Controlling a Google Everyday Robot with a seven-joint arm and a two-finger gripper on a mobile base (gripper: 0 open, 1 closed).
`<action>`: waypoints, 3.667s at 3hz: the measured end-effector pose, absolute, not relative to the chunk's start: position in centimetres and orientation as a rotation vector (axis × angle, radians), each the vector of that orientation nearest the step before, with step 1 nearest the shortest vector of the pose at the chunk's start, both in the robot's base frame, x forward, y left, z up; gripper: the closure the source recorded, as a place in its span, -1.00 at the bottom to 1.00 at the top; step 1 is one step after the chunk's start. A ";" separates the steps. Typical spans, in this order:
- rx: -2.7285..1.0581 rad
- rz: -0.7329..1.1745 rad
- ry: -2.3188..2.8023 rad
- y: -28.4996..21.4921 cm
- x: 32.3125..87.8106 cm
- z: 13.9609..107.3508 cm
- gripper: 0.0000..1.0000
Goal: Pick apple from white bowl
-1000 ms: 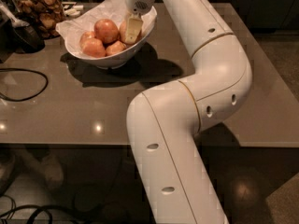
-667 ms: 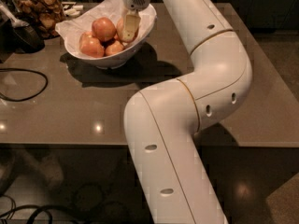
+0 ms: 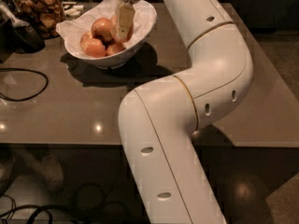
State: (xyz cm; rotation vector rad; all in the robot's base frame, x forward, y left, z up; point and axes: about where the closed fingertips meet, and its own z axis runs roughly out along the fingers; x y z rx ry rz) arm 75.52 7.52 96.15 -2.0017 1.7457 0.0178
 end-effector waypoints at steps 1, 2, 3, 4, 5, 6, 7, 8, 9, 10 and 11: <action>-2.005 -0.002 1.769 7.8 75.2 96.5 1.00; -2.017 -0.010 1.784 8.2 75.2 96.1 1.00; -2.039 -0.007 1.784 8.6 75.1 95.5 1.00; -2.057 -0.012 1.766 8.9 74.8 95.9 1.00; -2.063 -0.005 1.728 9.1 74.2 97.1 1.00; -2.066 -0.001 1.706 9.2 73.8 97.8 1.00; -2.057 0.002 1.685 8.8 73.1 99.2 1.00; -2.043 0.029 1.658 8.6 72.3 100.5 1.00; -2.056 0.103 1.602 9.7 70.7 101.6 1.00; -2.055 0.196 1.528 11.2 69.1 102.9 1.00; -2.042 0.247 1.469 12.3 67.8 104.6 1.00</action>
Offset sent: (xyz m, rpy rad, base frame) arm 0.0050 -0.0021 0.0176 -0.0970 0.0753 -0.0140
